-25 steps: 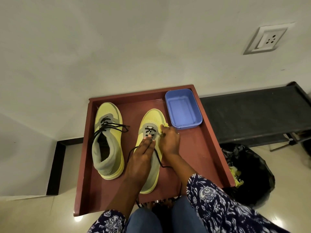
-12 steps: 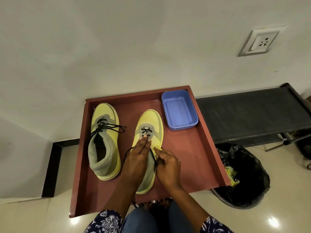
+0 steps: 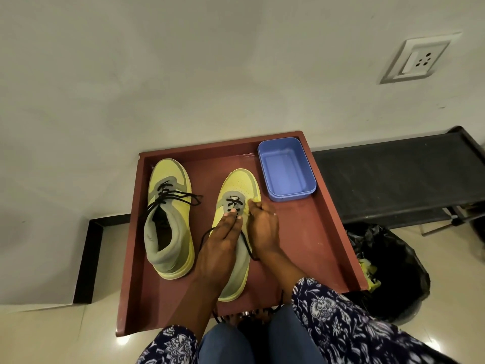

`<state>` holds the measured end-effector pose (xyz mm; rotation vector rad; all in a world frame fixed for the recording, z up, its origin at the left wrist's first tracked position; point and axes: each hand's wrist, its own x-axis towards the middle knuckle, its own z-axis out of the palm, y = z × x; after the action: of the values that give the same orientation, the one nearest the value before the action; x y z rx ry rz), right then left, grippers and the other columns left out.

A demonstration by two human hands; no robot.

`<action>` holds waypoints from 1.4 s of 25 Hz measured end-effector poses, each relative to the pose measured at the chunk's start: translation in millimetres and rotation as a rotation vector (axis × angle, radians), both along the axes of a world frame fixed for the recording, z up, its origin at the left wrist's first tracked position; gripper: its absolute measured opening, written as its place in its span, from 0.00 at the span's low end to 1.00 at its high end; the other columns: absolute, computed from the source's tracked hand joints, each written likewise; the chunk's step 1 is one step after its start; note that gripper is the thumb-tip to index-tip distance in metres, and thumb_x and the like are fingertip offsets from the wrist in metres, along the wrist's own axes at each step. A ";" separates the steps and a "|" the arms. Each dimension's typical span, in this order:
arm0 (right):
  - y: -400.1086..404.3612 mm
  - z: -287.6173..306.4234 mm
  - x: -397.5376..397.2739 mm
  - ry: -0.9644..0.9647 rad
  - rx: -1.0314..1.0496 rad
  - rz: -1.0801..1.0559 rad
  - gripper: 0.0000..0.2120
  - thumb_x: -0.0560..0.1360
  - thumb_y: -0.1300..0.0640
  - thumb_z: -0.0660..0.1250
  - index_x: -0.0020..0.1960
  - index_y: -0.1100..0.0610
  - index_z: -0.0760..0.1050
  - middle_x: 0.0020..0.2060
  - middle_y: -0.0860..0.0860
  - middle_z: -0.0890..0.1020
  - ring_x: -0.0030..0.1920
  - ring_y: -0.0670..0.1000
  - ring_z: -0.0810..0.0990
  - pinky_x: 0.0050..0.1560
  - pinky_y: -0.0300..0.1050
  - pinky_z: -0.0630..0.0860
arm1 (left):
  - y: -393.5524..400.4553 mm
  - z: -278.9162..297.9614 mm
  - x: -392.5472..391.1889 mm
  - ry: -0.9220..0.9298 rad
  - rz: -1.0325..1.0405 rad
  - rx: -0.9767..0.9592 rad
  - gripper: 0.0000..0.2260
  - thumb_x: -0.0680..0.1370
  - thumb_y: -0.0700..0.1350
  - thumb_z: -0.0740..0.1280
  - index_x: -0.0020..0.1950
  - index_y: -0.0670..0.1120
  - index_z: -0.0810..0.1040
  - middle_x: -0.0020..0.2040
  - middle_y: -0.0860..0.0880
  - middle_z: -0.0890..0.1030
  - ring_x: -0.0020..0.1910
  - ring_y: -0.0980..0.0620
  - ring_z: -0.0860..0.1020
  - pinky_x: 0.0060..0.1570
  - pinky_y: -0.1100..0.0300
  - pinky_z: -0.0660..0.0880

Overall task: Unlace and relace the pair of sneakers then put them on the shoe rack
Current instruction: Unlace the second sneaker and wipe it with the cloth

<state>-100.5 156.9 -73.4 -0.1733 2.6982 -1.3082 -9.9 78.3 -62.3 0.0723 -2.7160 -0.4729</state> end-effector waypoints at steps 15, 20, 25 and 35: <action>0.5 13.1 -20.1 0.084 0.371 0.224 0.18 0.77 0.66 0.57 0.67 0.59 0.70 0.59 0.59 0.77 0.57 0.56 0.77 0.56 0.43 0.72 | -0.3 -0.5 -0.8 0.002 0.006 -0.019 0.20 0.73 0.37 0.53 0.59 0.36 0.77 0.60 0.38 0.78 0.57 0.39 0.78 0.51 0.47 0.76; 16.0 8.5 23.1 -0.050 0.117 0.124 0.17 0.77 0.67 0.58 0.63 0.60 0.74 0.58 0.59 0.77 0.58 0.57 0.75 0.62 0.42 0.69 | -1.4 1.1 -1.1 0.009 -0.010 0.038 0.19 0.72 0.36 0.54 0.59 0.37 0.76 0.59 0.37 0.78 0.61 0.45 0.73 0.66 0.67 0.61; 23.8 10.9 58.9 -0.051 0.032 0.015 0.18 0.75 0.70 0.59 0.62 0.61 0.75 0.55 0.61 0.80 0.55 0.59 0.78 0.58 0.44 0.72 | -0.7 7.1 0.6 -0.027 0.014 0.065 0.18 0.72 0.38 0.54 0.54 0.35 0.80 0.55 0.37 0.80 0.54 0.41 0.80 0.57 0.58 0.71; 22.6 20.1 83.4 -0.256 -0.040 -0.172 0.18 0.77 0.66 0.58 0.64 0.57 0.74 0.62 0.55 0.76 0.62 0.54 0.74 0.62 0.39 0.67 | -23.5 2.5 41.0 0.066 -0.179 0.117 0.16 0.72 0.36 0.56 0.55 0.42 0.78 0.56 0.40 0.80 0.58 0.50 0.73 0.60 0.65 0.68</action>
<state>-17.0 179.5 -53.3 0.2134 2.5167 -1.3268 31.1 54.8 -59.8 -0.1540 -2.6401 -0.6735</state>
